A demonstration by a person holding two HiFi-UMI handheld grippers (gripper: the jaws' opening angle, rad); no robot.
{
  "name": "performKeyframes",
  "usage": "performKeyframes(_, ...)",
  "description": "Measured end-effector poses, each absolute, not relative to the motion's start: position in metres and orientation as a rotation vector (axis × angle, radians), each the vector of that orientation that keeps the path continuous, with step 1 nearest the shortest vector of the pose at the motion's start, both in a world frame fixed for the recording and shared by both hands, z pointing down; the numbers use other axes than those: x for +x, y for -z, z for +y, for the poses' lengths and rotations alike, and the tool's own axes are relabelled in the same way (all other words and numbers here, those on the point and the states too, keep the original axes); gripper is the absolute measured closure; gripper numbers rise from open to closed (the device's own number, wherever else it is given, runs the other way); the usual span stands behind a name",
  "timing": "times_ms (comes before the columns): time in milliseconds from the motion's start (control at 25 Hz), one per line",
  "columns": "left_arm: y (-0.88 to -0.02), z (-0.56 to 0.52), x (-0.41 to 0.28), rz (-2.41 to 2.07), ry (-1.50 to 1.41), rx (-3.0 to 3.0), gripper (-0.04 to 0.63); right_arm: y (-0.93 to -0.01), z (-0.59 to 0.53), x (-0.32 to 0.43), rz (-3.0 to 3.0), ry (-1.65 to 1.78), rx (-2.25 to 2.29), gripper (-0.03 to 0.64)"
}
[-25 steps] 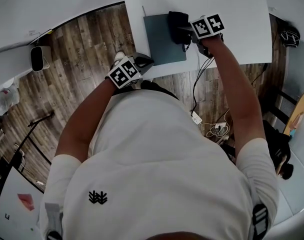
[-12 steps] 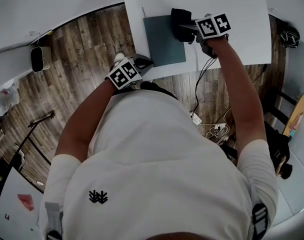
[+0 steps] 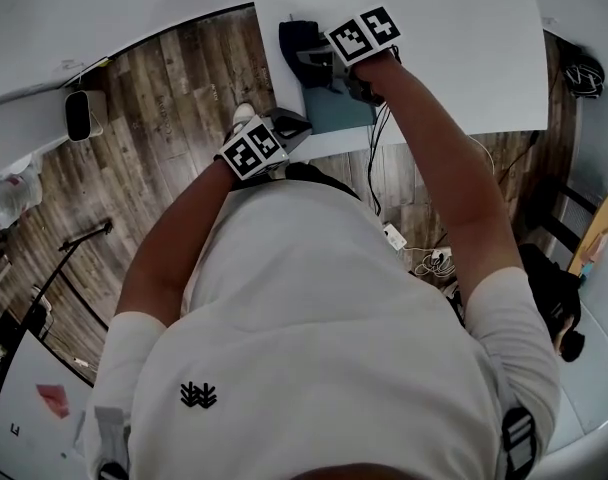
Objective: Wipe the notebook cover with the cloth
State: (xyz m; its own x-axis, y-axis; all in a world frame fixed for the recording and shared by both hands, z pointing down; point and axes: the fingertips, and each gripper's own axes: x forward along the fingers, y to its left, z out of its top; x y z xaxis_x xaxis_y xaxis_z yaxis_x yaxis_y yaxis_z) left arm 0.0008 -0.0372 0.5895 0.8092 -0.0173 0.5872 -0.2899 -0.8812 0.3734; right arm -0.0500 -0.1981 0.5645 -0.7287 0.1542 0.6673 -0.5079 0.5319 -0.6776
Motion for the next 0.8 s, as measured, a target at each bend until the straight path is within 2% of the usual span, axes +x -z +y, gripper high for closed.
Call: performKeyframes(800, -0.590, -0.039, -0.005, -0.237, -0.810, 2.538, 0.589, -0.583, -0.237, 0.036, -2.008, -1.271, 0.428, 0.571)
